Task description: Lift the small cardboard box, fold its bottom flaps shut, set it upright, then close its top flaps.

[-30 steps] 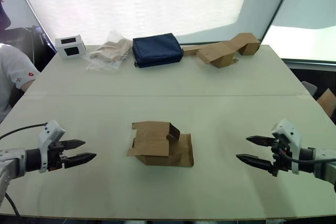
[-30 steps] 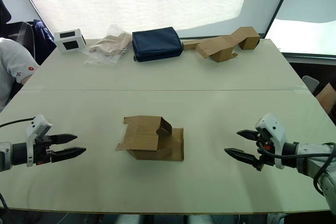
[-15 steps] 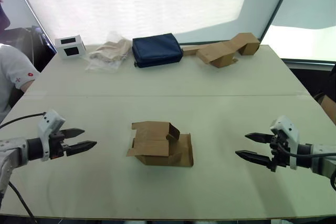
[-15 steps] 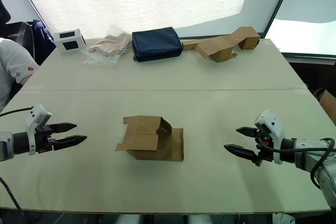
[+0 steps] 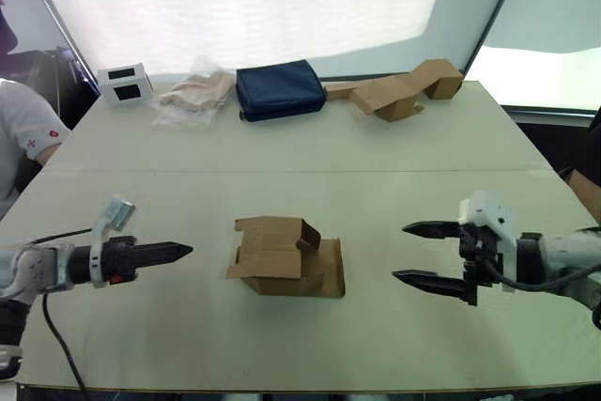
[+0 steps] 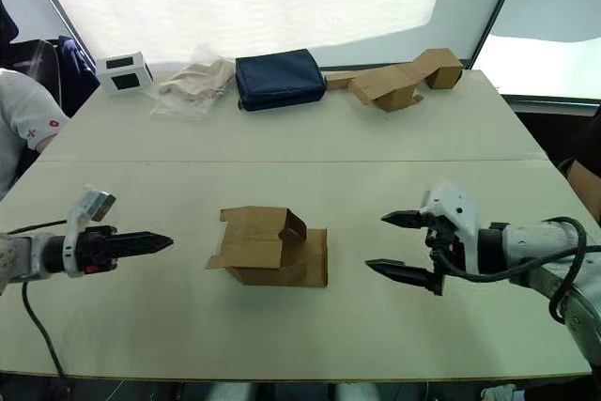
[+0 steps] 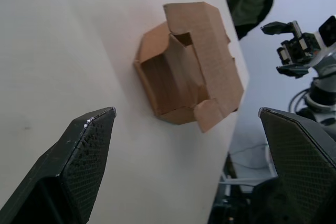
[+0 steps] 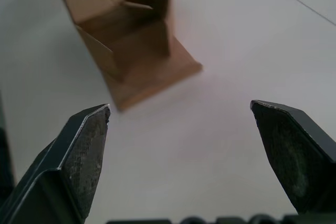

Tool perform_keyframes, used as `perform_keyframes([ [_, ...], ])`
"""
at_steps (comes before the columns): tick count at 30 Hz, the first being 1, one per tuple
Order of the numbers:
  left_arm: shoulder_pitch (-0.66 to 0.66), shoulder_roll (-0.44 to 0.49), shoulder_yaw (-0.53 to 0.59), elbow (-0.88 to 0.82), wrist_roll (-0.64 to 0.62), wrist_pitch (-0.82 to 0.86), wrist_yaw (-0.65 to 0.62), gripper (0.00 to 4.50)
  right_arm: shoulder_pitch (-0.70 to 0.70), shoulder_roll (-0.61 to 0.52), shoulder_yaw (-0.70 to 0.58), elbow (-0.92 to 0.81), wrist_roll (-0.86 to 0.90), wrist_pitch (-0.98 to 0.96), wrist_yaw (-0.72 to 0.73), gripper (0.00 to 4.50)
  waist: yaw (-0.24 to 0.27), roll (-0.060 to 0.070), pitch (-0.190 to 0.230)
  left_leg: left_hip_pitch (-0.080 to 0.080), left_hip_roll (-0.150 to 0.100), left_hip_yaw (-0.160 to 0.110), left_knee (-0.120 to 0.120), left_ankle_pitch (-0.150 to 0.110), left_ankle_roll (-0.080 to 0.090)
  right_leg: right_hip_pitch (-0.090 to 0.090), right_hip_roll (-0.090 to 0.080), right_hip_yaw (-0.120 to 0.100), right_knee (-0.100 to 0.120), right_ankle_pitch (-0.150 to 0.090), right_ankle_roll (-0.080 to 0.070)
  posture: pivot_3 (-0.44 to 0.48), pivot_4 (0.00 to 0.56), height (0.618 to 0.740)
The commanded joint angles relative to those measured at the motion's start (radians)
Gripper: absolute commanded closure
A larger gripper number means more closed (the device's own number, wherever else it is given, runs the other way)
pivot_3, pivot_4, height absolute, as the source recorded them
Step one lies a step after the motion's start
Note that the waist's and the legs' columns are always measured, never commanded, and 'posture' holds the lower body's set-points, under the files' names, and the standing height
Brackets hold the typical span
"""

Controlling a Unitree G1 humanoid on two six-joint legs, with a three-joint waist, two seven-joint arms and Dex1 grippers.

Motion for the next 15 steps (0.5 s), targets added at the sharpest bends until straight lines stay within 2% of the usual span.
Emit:
perform_keyframes([
  [1,-0.026,-0.048,-0.031,-0.047,-0.034,0.033,0.005,0.0,-0.041,0.001,0.009,-0.108,0.104,0.062,-0.082,0.06,0.001,-0.001,0.0,0.0,0.0,0.0,0.0,0.0,0.0,0.0,0.0,0.0,0.0,0.0,0.0,0.0,0.15,0.74],
  [6,-0.088,-0.15,-0.056,-0.069,-0.055,0.07,0.053,0.0,-0.058,0.037,0.064,-0.189,0.167,0.098,-0.207,0.06,0.004,-0.002,-0.001,-0.001,-0.001,-0.001,0.002,0.0,0.0,0.0,-0.002,0.0,0.0,0.0,0.0,0.0,0.15,0.74],
  [15,-0.187,-0.229,-0.125,0.031,-0.016,0.03,0.046,0.0,-0.032,0.031,0.076,-0.212,0.201,0.094,-0.276,0.06,0.001,-0.002,-0.001,-0.001,-0.001,-0.001,0.002,0.0,0.0,0.0,-0.001,0.0,0.0,0.0,0.0,0.0,0.15,0.74],
])
